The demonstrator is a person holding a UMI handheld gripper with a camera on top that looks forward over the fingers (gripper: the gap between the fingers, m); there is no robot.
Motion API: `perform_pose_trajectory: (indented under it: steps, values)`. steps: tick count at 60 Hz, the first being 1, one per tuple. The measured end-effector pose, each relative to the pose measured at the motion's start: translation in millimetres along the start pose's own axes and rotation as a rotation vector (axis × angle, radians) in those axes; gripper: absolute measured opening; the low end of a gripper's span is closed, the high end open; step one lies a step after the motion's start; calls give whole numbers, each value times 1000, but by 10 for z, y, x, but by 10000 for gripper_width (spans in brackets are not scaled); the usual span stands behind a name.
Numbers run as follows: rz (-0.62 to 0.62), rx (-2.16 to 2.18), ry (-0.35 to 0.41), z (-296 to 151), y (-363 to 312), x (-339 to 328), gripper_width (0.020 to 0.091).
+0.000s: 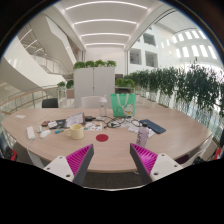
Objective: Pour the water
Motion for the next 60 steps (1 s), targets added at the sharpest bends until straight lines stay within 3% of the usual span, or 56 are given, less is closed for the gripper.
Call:
perform_pose_trajectory:
  steps: [10,20,26,36,39,41,42,54,60]
  values:
    - [92,-15,90,444,893,1030,820]
    - [146,40,74,875,1527,2025,824]
    - [112,31,43,1080,1624,2479,824]
    - [95,30,53,1197,1737,3021,811]
    - [93,25,63,1212,1759,3128,756]
    - [87,25,57,1238,1769,3183,576]
    - [85,27,46,1244,1785,3207,540]
    - [78,49,85,1224,1753,3280,507]
    - [107,58,35,1237,1745,3314,465]
Point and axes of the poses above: the point between the fingertips, and its own axes, seen from behind it with the camera up: y to the right, z down, x forward, the way the camera looks, the point moved 7 cm from there along -x, backward, against the way the camera looks, and after that the axes turned 11 degrees about y, right-handed, at the moved point
